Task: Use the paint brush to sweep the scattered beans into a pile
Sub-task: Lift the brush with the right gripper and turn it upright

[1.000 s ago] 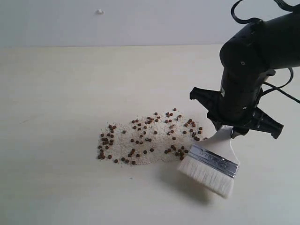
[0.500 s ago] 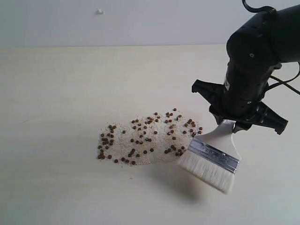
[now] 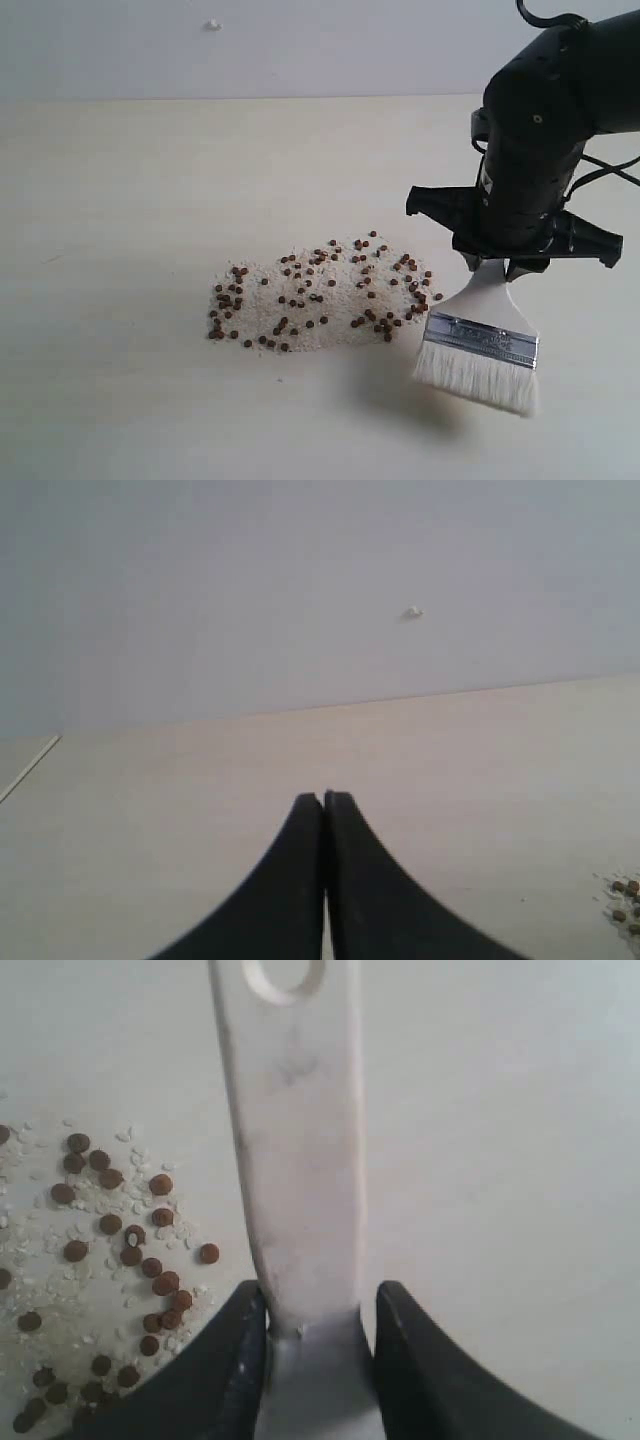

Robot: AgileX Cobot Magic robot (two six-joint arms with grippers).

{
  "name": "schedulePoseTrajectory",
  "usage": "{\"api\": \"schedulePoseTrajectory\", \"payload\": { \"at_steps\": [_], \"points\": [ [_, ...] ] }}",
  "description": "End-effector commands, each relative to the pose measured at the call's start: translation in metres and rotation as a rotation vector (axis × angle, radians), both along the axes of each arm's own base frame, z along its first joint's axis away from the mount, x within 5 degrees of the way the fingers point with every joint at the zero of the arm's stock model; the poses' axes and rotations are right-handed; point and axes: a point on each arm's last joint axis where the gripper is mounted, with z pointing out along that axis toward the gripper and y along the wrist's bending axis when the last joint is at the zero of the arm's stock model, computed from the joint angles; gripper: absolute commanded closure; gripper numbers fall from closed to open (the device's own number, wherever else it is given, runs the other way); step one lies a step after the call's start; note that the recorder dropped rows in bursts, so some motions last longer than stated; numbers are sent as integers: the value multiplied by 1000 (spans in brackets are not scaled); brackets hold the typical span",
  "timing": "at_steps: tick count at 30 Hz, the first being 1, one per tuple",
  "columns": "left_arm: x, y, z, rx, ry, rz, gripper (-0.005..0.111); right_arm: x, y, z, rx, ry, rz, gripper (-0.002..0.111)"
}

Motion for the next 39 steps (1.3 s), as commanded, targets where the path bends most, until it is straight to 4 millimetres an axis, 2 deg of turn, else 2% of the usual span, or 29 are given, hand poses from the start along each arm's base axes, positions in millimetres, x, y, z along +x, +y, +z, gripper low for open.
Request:
{"api": "schedulePoseTrajectory", "payload": {
  "at_steps": [1,3,5,11,35,39],
  "points": [
    [0,0,0,-3,-7,-5,107,0,0,3,-10,-15,50,108],
    [0,0,0,-3,-7,-5,107,0,0,3,-13,-12,49,108],
    [0,0,0,-3,-7,-5,107,1,-2,3,-44,-14,121,108],
    [0,0,0,-3,-7,-5,107,5,-6,5,-207,25,575,108],
    [0,0,0,-3,-7,-5,107,10,-11,8,-321,4,692,108],
    [0,0,0,-3,-7,-5,107,8,-11,8,-310,-65,725,108]
  ]
}}
